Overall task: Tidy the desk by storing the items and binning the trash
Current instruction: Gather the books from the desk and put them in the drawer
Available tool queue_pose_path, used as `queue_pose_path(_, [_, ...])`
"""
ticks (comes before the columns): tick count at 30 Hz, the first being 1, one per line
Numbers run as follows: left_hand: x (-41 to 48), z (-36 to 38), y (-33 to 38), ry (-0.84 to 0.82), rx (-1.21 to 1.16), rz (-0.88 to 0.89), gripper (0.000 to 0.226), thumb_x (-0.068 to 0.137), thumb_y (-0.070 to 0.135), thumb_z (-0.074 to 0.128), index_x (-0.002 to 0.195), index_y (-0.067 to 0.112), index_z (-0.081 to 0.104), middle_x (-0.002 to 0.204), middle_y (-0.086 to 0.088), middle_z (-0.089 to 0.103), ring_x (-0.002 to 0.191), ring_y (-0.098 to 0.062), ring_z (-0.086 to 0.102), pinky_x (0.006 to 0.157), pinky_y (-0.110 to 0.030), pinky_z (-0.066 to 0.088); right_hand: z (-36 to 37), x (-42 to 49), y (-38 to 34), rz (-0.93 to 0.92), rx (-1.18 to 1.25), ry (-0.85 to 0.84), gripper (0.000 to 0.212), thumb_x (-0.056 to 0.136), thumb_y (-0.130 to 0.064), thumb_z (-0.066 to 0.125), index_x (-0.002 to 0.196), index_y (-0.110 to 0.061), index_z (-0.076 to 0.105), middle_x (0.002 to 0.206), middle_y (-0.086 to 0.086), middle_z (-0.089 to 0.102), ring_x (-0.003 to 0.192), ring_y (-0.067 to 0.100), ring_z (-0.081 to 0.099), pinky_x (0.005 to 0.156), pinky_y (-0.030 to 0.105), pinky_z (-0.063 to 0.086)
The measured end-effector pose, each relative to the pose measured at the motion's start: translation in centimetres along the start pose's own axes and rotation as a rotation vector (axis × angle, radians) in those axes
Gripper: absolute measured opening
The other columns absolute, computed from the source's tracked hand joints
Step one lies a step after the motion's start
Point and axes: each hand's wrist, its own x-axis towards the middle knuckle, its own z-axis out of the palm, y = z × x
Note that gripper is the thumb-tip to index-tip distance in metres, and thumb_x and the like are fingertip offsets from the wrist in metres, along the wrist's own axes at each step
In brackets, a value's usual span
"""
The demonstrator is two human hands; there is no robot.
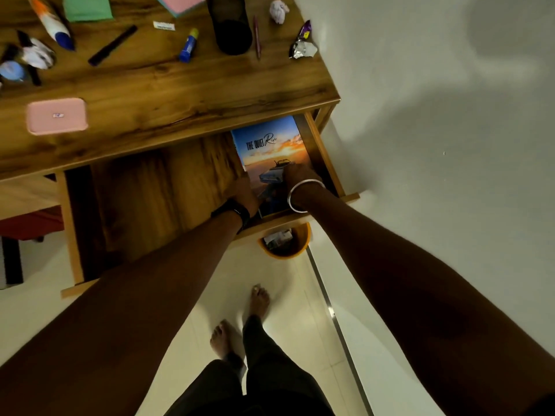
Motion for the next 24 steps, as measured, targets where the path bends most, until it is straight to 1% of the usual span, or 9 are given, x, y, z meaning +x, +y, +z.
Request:
queue_pose_path(3, [-2.2,-2.0,0.2,0.140,-0.145,0.015,0.035,0.094,0.027,0.068,0.122,0.007,0.067,0.124,-0.018,0.068,0.115,-0.035,0.063,0.098,-0.044,0.053,-0.4,-2.5,-2.6,-0.043,0.201,0.122,0.029,0.083,-0.037,0.072,0.104,-0.017,0.075,0.104,0.005,0.073,0.097,0.026,0.068,0.087,0.040,0.058])
queue_pose_path(6, [-4.6,-3.8,-0.6,0.271,-0.281,-0.006,0.014,0.095,0.013,0.066,0.106,0.011,0.075,0.112,-0.009,0.074,0.105,-0.024,0.067,0.088,-0.033,0.055,-0.3,-5.6,-5.1,-0.052,0.529,0.222,0.012,0.082,-0.028,0.072,0.075,-0.019,0.075,0.084,0.006,0.075,0.082,0.025,0.071,0.082,0.039,0.059])
queue_pose_path(8, [-6.7,-4.8,-1.2,0.335,-0.400,-0.056,0.006,0.093,0.020,0.069,0.091,0.018,0.074,0.097,-0.002,0.075,0.091,-0.019,0.069,0.075,-0.030,0.056,0.7,-7.8,-6.5,-0.019,0.726,0.268,0.009,0.082,-0.022,0.073,0.077,-0.016,0.077,0.080,0.005,0.075,0.077,0.022,0.070,0.079,0.036,0.060])
queue_pose_path(11, [-10.6,-5.6,-2.5,0.351,-0.724,-0.152,0.020,0.093,0.029,0.069,0.076,0.019,0.066,0.077,-0.007,0.073,0.064,-0.024,0.071,0.054,-0.031,0.058,2.4,-11.5,-8.4,0.054,0.983,0.307,0.012,0.077,-0.027,0.068,0.069,-0.019,0.073,0.071,0.004,0.071,0.072,0.021,0.066,0.077,0.041,0.059])
queue_pose_path(13, [-13.5,-5.6,-3.7,0.324,-0.926,-0.223,0.027,0.099,0.026,0.062,0.074,0.016,0.062,0.064,-0.008,0.067,0.047,-0.019,0.062,0.043,-0.024,0.048,4.3,-13.6,-9.3,0.154,1.156,0.261,0.023,0.073,-0.036,0.069,0.057,-0.019,0.067,0.062,0.005,0.066,0.066,0.024,0.065,0.075,0.049,0.060])
queue_pose_path(17, [-18.2,-4.1,-7.4,0.224,-1.277,-0.513,0.035,0.103,0.032,0.050,0.074,0.014,0.057,0.056,-0.004,0.066,0.046,-0.015,0.061,0.045,-0.022,0.045,7.6,-17.2,-10.0,0.367,1.466,0.050,0.040,0.084,-0.039,0.070,0.055,-0.011,0.067,0.059,0.011,0.065,0.060,0.033,0.067,0.076,0.053,0.061])
queue_pose_path(18, [-19.0,-3.6,-8.6,0.221,-1.364,-0.574,0.035,0.102,0.032,0.052,0.074,0.012,0.057,0.060,-0.007,0.068,0.051,-0.018,0.064,0.048,-0.023,0.050,8.2,-17.7,-9.9,0.422,1.545,-0.008,0.040,0.090,-0.031,0.066,0.057,-0.010,0.065,0.060,0.011,0.064,0.061,0.031,0.065,0.079,0.053,0.061])
queue_pose_path(21, [-20.3,-2.2,-11.8,0.282,-1.588,-0.664,0.023,0.100,0.025,0.058,0.091,0.005,0.063,0.085,-0.015,0.068,0.073,-0.026,0.068,0.059,-0.033,0.060,9.0,-18.6,-9.8,0.620,1.869,-0.053,0.017,0.097,-0.018,0.061,0.090,-0.002,0.059,0.075,0.016,0.059,0.066,0.030,0.062,0.080,0.051,0.061])
queue_pose_path(24, [-20.5,-2.3,-13.1,0.373,-1.771,-0.622,0.021,0.104,0.015,0.055,0.117,0.000,0.059,0.103,-0.017,0.067,0.089,-0.027,0.068,0.070,-0.035,0.059,9.3,-18.2,-9.7,0.643,2.021,-0.026,0.030,0.100,-0.018,0.056,0.124,0.000,0.054,0.097,0.022,0.062,0.084,0.039,0.065,0.077,0.049,0.060])
